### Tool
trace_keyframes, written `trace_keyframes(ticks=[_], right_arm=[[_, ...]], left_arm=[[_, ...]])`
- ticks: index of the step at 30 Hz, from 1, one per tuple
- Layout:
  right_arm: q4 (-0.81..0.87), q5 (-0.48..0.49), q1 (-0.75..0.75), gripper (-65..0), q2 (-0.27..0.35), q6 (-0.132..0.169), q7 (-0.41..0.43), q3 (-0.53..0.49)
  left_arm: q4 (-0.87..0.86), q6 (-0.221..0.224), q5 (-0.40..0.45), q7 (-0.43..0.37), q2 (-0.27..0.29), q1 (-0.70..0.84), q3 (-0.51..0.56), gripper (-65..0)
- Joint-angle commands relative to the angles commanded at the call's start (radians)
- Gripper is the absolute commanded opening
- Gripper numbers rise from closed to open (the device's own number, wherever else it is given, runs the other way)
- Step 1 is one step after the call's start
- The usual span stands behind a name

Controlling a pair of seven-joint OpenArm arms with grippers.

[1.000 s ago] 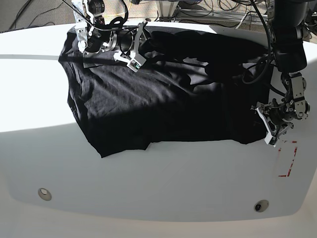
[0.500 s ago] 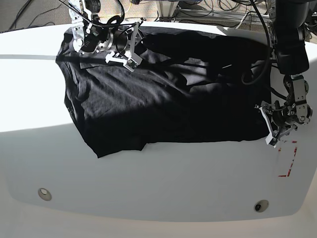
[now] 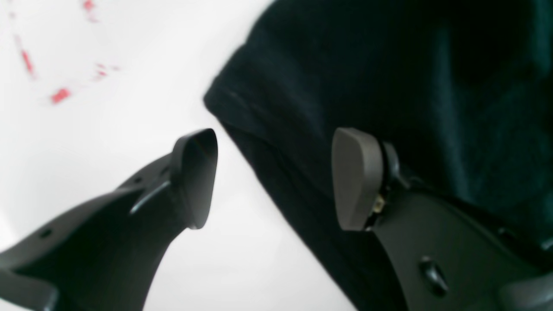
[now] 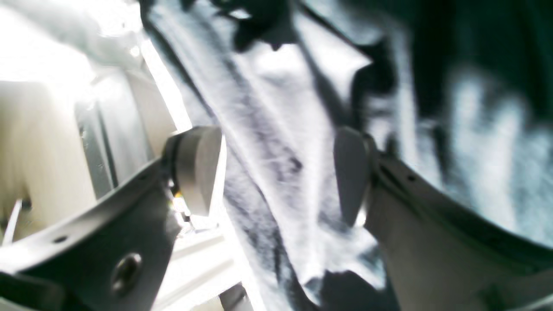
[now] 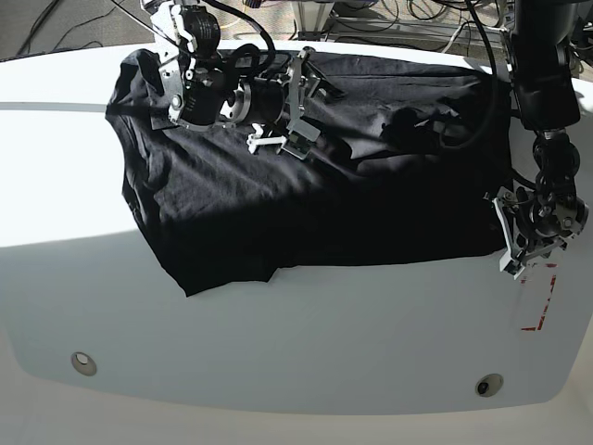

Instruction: Layout the t-shirt on the table in an organized manner, then fold the t-shirt properly

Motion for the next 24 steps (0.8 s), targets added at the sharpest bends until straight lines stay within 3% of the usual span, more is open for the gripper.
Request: trace_keyframes(ticks=[8, 13, 18, 24], right_arm=[[-0.109, 0.003, 0.097, -44.1, -0.003, 0.000, 0.003, -0.104], [-0.222, 0.000, 0.155, -52.2, 0.006, 0.000, 0.080, -0.221], [-0.344, 0.005, 0.210, -53.0, 0.020, 0.000, 0.106, -0.327], [-0.411, -0.002, 0.232, -53.0, 0.020, 0.000, 0.112, -0.356]], left_arm=[[0.041, 0.000, 0.000, -0.002, 0.000, 0.032, 0.000, -27.1], [0.043, 0.000, 0.000, 0.000, 0.000, 0.034, 0.000, -27.1], [0.044, 0.000, -0.002, 0.000, 0.002, 0.034, 0.000, -27.1], [0.068, 0.000, -0.005, 0.000, 0.002, 0.034, -0.002, -27.1]])
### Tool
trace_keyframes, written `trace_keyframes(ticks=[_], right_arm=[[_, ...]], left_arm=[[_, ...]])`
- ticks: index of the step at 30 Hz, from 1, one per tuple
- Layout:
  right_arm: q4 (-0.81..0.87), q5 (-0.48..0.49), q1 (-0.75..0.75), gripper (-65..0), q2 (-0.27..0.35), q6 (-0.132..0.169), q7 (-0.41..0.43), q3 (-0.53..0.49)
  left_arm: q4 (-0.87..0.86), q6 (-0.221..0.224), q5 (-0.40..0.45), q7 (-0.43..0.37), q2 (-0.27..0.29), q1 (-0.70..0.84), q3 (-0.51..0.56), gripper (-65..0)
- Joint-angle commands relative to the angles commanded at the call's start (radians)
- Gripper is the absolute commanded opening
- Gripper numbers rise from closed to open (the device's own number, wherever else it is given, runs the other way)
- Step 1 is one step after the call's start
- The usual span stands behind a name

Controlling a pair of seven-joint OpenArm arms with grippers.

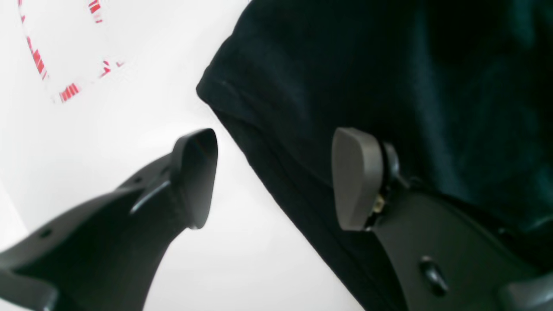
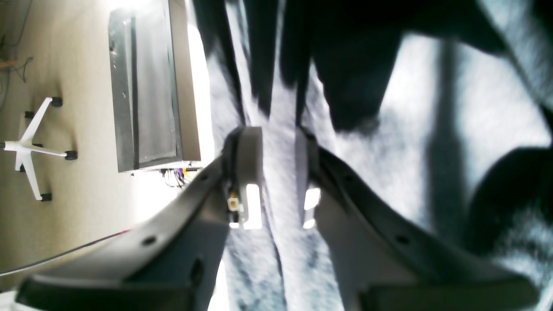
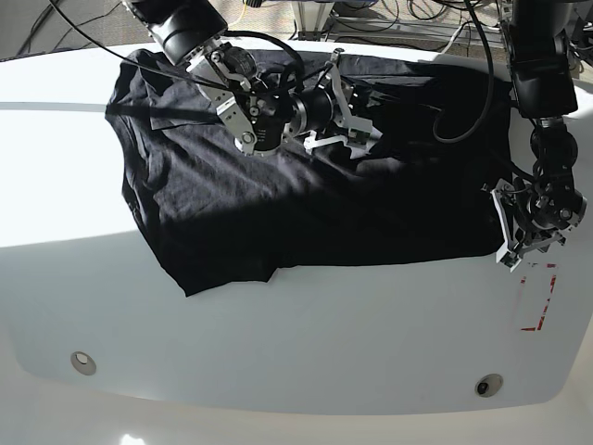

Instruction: Layout the t-shirt on the table in an organized manner, then fold the t-shirt properly

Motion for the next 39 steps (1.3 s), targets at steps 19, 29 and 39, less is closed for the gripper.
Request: trace_keyframes(ticks=[19, 29, 39], right_arm=[[-0.207, 0.000, 0.018, -53.3, 0.089, 0.000, 0.232, -0.209], [-0.207, 0.000, 0.018, -53.3, 0.101, 0.000, 0.232, -0.212], [-0.207, 0.000, 0.020, -53.3, 0.101, 0.000, 0.232, -0.212]], left_arm=[[-0.129, 0.000, 0.006, -0.081, 0.006, -0.051, 0.005, -27.1], [-0.404, 0.000, 0.006, -0.222, 0.000, -0.153, 0.101, -27.1], [-0.272, 0.000, 0.000, -0.124, 0.000, -0.164, 0.084, -27.5]])
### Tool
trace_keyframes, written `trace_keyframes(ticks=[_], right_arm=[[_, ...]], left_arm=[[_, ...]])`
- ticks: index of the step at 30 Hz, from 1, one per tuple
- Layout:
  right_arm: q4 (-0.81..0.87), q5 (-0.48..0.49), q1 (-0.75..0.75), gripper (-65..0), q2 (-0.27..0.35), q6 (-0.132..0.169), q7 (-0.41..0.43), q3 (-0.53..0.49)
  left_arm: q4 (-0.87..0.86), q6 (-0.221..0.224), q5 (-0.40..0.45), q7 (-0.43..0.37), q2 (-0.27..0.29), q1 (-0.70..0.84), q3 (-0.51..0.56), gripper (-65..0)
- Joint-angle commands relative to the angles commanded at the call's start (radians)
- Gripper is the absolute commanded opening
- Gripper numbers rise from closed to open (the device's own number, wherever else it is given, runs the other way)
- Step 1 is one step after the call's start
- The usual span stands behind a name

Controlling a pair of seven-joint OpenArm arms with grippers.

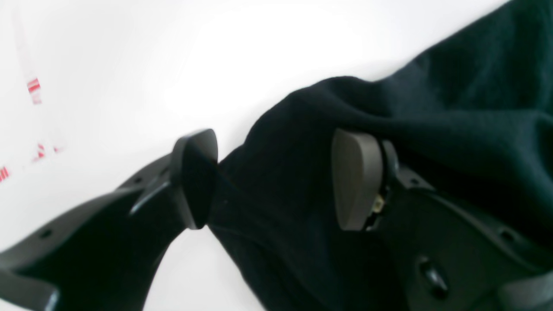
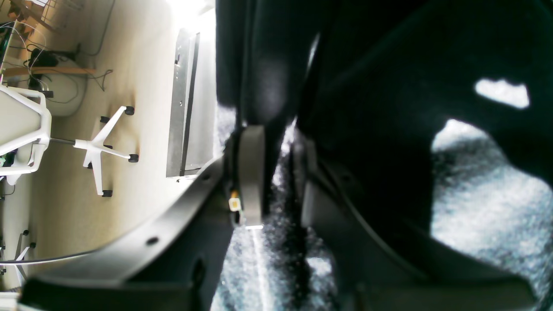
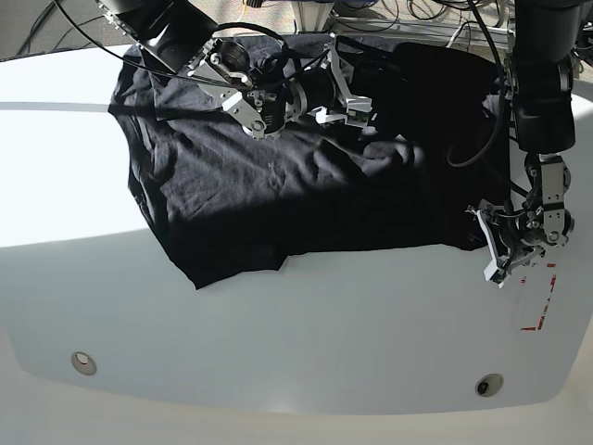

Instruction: Layout the t-shirt on the table in an organized manner, then fold the t-shirt properly

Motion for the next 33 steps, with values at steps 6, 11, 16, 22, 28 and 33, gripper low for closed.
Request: trace_keyframes(ticks=[6, 11, 16, 22, 28, 33], right_arm=[[0.000, 0.000, 0.000, -53.3, 0.000, 0.000, 0.000, 0.000], [0.000, 0.000, 0.000, -53.3, -0.002, 0.000, 0.002, 0.000], [0.000, 0.000, 0.000, -53.3, -0.002, 0.000, 0.002, 0.000], [0.000, 0.000, 0.000, -53.3, -0.002, 0.000, 0.002, -0.002], [0.000, -0.002, 0.000, -53.3, -0.002, 0.000, 0.002, -0.003], [0.000, -0.002, 0.000, -53.3, -0.002, 0.000, 0.002, -0.003]], left_arm=[[0.216, 0.000, 0.005, 0.121, 0.000, 0.046, -0.040, -27.5], [0.353, 0.000, 0.006, 0.189, -0.002, 0.092, -0.043, -27.5], [0.400, 0.000, 0.006, 0.227, -0.002, 0.147, -0.041, -27.5], [0.359, 0.000, 0.006, 0.222, -0.002, 0.186, -0.043, -27.5], [0.259, 0.000, 0.006, 0.153, -0.002, 0.186, -0.043, -27.5], [0.146, 0.000, 0.008, 0.071, -0.002, 0.155, -0.037, -27.5]])
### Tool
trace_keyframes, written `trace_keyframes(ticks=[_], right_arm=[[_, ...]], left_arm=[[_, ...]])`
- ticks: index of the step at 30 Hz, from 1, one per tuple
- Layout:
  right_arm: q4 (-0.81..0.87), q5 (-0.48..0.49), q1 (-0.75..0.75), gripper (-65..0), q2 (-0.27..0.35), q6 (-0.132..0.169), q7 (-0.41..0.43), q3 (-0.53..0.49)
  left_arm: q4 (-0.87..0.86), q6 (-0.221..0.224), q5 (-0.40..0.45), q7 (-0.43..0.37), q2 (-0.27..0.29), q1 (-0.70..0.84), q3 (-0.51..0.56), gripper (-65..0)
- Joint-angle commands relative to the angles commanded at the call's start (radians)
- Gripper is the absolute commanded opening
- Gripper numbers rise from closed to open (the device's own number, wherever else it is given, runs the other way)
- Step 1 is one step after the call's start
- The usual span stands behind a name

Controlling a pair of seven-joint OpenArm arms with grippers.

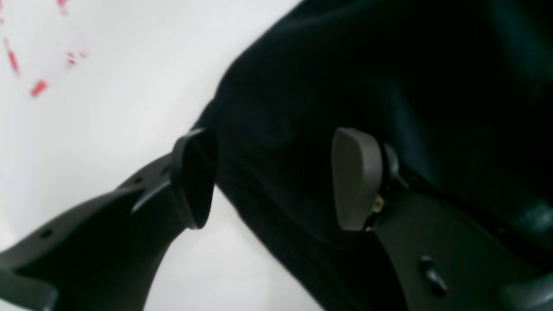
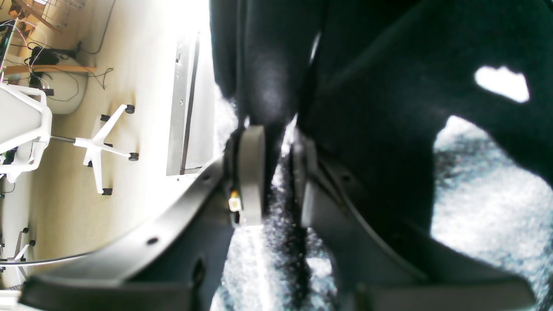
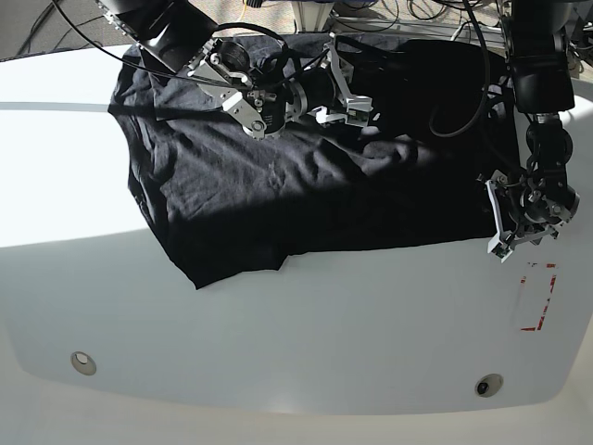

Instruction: Layout the t-shirt on the table in an organized manner, then fold the t-shirt properly

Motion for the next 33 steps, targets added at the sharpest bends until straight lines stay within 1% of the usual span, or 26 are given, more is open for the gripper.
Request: trace_keyframes(ticks=[2, 5, 8, 11, 13, 26, 30, 33], right_arm=[[-0.002, 0.000, 0.000, -53.3, 0.002, 0.000, 0.000, 0.000], [-0.002, 0.000, 0.000, -53.3, 0.011, 0.000, 0.002, 0.000], [-0.002, 0.000, 0.000, -53.1, 0.017, 0.000, 0.002, -0.002], [-0.002, 0.000, 0.000, -53.1, 0.020, 0.000, 0.002, -0.002], [-0.002, 0.000, 0.000, -53.1, 0.020, 0.000, 0.002, -0.002], [0.005, 0.000, 0.006, -52.6, 0.021, 0.000, 0.003, 0.002], [0.037, 0.000, 0.025, -52.5, 0.020, 0.000, 0.003, 0.005], [0.083, 0.002, 0.034, -49.0, 0.020, 0.000, 0.002, 0.006]], left_arm=[[-0.054, 0.000, 0.009, -0.023, 0.000, -0.025, 0.002, -27.5], [-0.143, 0.000, 0.049, -0.060, 0.000, -0.068, 0.002, -27.5], [-0.232, 0.000, 0.084, -0.123, 0.003, -0.112, 0.008, -27.5], [-0.319, 0.000, 0.094, -0.178, 0.003, -0.152, 0.048, -27.5], [-0.348, 0.000, 0.092, -0.192, 0.002, -0.170, 0.066, -27.5], [-0.358, 0.000, 0.092, -0.193, 0.000, -0.239, 0.080, -27.5], [-0.333, 0.000, 0.092, -0.190, -0.018, -0.255, 0.080, -27.5], [-0.308, 0.000, 0.094, -0.190, -0.020, -0.255, 0.080, -27.5]])
